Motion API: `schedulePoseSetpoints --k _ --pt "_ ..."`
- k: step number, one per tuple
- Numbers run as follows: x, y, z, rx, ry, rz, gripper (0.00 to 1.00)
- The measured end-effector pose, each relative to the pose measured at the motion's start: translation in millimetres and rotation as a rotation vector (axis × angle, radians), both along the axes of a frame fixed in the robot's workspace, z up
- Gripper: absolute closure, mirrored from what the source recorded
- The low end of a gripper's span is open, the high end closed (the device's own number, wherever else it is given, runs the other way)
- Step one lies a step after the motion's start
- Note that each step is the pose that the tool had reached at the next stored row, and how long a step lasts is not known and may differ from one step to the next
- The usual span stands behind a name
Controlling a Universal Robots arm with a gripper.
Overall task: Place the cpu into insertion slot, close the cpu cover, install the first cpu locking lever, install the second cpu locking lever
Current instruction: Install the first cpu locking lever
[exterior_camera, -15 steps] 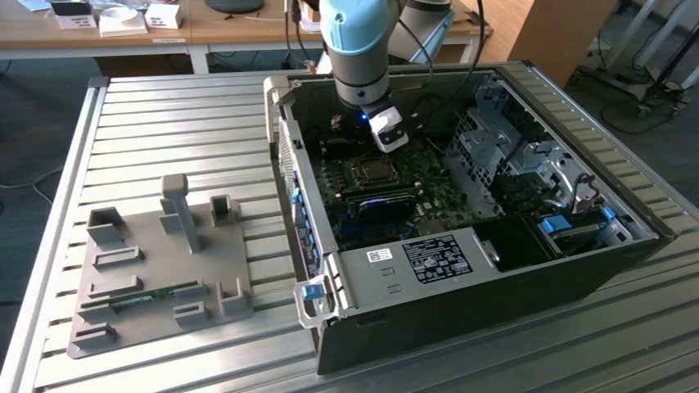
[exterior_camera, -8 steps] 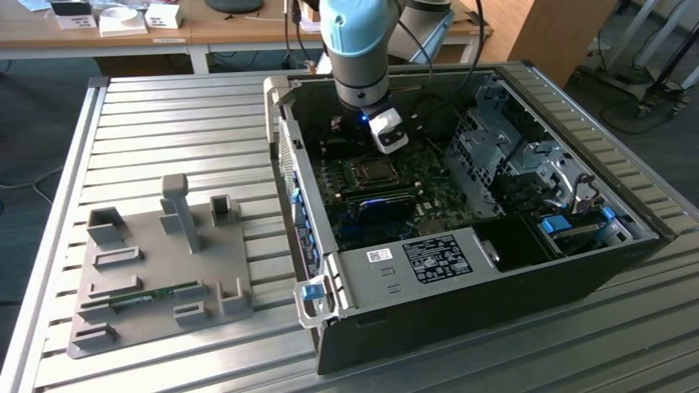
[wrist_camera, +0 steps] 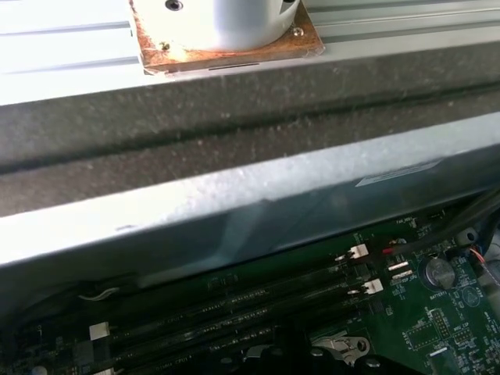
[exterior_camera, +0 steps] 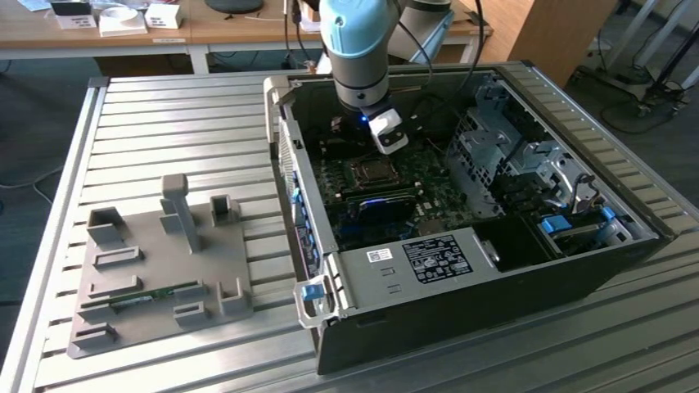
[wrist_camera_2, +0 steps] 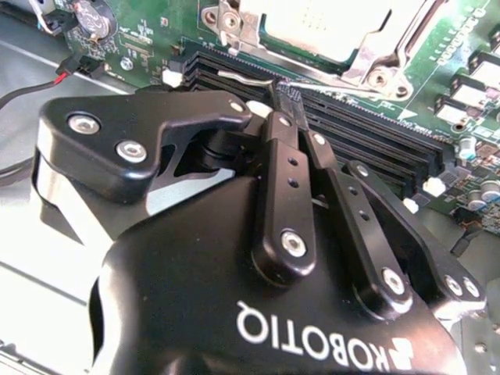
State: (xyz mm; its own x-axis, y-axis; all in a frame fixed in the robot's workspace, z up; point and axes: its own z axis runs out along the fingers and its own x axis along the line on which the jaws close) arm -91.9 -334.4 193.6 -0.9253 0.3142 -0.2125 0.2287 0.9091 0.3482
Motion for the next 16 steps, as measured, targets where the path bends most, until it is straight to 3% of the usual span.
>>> schedulePoseSetpoints --k 16 --pt "3.4 0.0 -0.8 -0.0035 0.0001 0.000 0.89"
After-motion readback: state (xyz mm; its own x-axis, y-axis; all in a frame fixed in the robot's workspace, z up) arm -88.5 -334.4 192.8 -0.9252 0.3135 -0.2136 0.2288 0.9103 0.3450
